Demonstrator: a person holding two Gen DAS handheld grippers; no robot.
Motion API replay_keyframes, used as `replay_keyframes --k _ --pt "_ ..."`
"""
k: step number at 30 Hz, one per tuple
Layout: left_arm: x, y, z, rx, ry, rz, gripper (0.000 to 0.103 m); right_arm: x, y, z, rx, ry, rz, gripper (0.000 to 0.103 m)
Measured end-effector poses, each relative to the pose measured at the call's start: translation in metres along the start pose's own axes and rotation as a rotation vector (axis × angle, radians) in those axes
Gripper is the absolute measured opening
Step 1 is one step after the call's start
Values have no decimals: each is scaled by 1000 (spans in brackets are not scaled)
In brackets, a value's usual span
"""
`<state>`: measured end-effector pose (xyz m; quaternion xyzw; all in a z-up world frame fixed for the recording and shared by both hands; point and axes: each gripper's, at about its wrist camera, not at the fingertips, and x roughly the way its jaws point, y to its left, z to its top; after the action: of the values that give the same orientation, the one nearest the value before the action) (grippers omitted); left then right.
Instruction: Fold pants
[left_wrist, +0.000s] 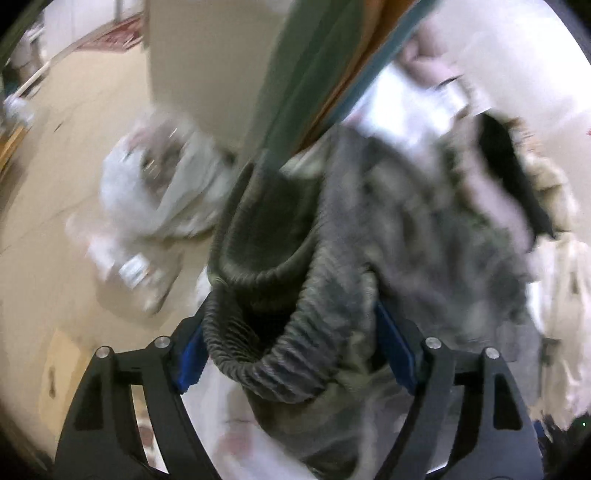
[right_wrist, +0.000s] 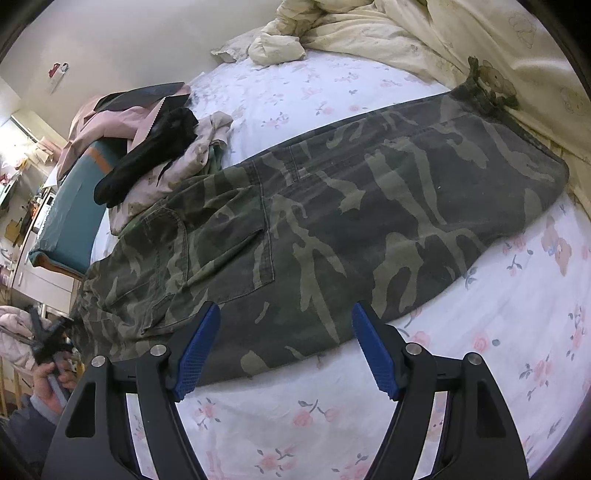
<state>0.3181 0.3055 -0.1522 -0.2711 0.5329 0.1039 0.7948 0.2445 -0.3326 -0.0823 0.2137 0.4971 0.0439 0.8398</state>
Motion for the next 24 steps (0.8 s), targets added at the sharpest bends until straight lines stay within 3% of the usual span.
replay_keyframes --k 3,6,8,10,12,14,15,17,22,24 --pt "15 2 -8 -35 77 43 85 1 0 -1 -8 5 -2 76" --pt "3 -14 -3 11 7 -17 77 3 0 -1 -17 10 -12 76" --pt "-11 -28 -2 60 -67 -8 63 3 -1 -1 -14 10 -11 76" --pt "-17 -40 -1 108 -97 -22 40 3 -2 0 -13 8 -12 76" --pt "-22 -53 -4 196 -134 14 24 0 -4 1 -14 -5 -9 76" --pt "-19 -65 -10 282 -136 128 22 -3 -10 3 -4 -24 -1 76" --pt "-20 -65 -11 273 -131 139 21 -5 -17 4 10 -44 10 76" --pt "-29 -70 -10 291 -140 148 21 -9 -39 6 78 -73 4 76" --pt "-45 -70 -6 284 -156 138 21 -4 -130 -4 409 -95 -2 77" --pt "-43 -70 -6 298 -163 144 21 7 -173 -16 575 -74 28 71"
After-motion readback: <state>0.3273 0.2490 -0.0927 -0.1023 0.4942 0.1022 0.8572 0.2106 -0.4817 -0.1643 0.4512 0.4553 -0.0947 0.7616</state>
